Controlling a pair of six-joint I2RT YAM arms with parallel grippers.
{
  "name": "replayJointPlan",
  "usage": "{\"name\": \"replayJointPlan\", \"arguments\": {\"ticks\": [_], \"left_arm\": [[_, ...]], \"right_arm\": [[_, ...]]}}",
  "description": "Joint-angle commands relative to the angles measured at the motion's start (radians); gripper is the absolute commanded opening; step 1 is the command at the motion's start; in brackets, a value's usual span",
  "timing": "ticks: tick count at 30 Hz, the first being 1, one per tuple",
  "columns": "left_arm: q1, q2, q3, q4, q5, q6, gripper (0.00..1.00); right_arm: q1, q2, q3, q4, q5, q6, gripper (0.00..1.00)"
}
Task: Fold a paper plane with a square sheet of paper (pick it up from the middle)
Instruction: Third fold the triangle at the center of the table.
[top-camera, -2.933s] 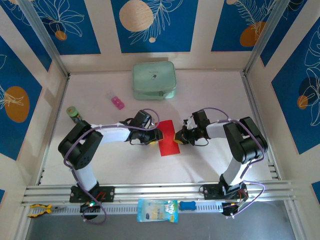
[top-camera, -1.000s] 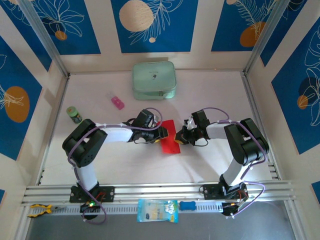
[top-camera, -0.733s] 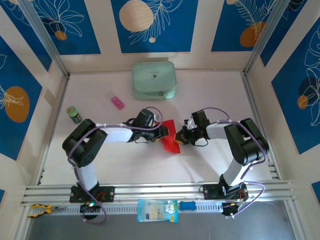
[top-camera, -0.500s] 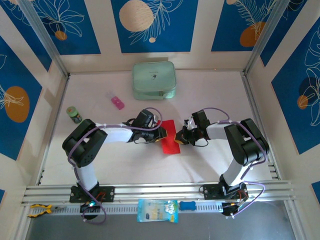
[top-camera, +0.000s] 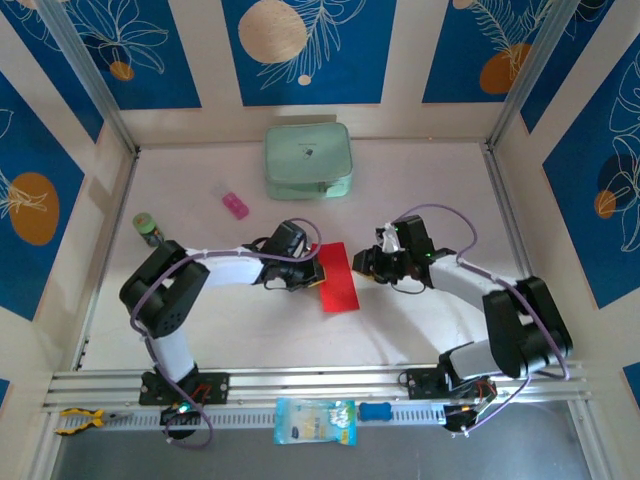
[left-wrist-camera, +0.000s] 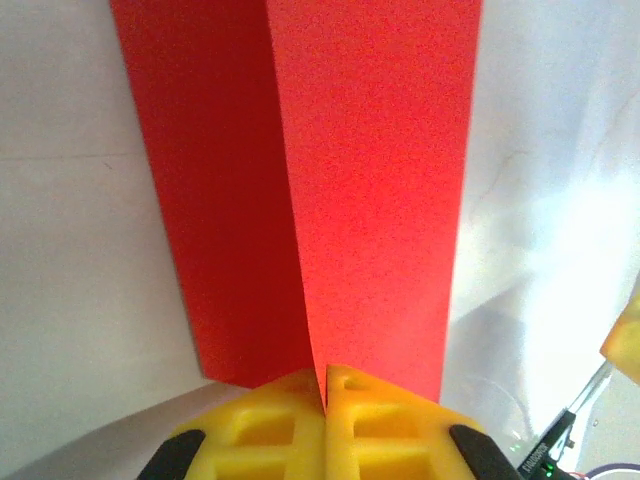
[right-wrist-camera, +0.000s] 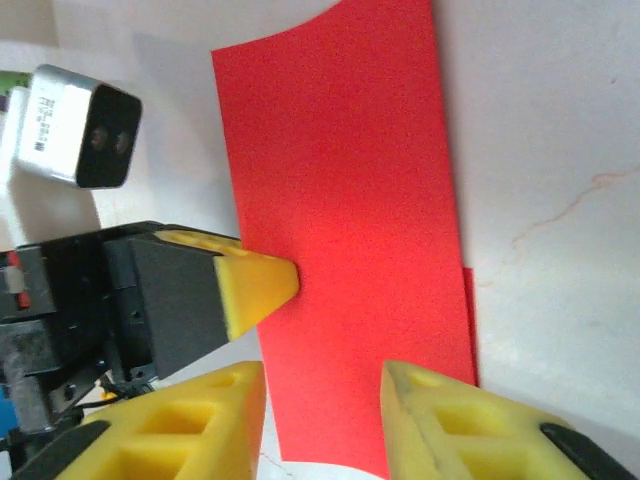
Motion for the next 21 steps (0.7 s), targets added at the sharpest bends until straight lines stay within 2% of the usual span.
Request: {"name": "replayJointPlan", "arguments": {"ticks": [1,4,10,17,21], "left_arm": [[0.017,-0.059,-0.023,-0.058,0.02,-0.013,0.0],[0.03,-0.076,-0.029,-0.066,0.05,-0.016,0.0],[0.055,-0.082,-0.023,-0.1,0.09,-0.022,0.0],[0.064,-0.089,-0.003,-0.118,0.106,-0.021,0.0],[0.068,-0.092,-0.004,-0.121,0.108,-0.021,0.0]], "right_arm": [[0.052,-0.065,-0.016,-0.074,0.05,-0.069,0.43],[0.148,-0.112,-0.025,-0.051,0.144,-0.121,0.46],[0.372,-0.164,-0.09,0.112,0.359,-0.289,0.51],[0.608,-0.126,-0.096,0.196,0.582,-0.547,0.54],[0.703,-0.082,-0.085,0.223,0.708,-0.633,0.54]]}}
